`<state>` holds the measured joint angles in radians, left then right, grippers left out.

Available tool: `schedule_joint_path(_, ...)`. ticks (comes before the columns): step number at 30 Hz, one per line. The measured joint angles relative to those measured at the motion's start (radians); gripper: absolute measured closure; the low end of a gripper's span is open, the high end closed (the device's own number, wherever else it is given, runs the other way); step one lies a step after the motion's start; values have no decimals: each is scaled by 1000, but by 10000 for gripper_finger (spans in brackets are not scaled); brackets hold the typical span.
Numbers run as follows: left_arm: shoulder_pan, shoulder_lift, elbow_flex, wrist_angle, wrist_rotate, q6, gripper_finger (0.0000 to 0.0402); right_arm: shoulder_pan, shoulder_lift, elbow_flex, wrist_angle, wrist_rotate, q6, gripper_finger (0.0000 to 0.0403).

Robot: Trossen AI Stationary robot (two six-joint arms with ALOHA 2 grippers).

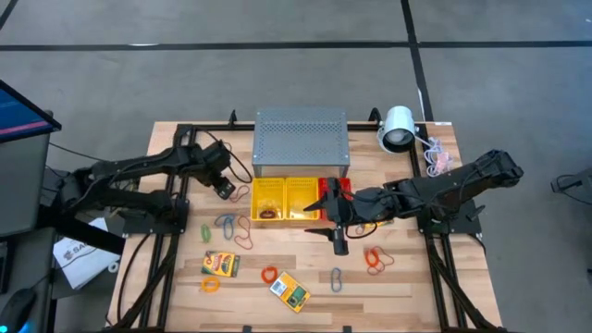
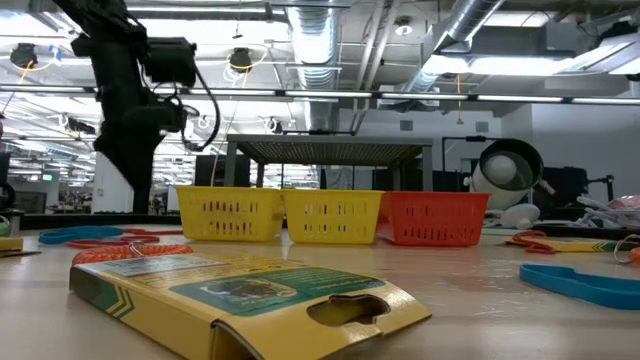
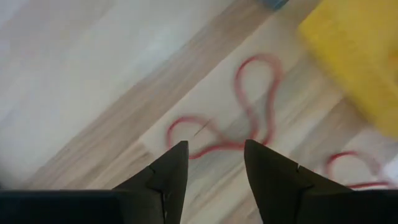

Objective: Pick & Place Office Desk Supplies
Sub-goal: Put the red rubber band into the red bin

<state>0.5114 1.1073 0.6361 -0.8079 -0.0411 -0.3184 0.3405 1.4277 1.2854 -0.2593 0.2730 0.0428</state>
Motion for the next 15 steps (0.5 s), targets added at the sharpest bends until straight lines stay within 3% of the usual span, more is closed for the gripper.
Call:
schedule_joint_path(10,10,-9,1,-25,-103,-57,261,0,0,0,-24,0,7,168)
schedule_joint_path(15,21,-5,1,-21,-88,-63,261,0,0,0,-25,0,-5,168)
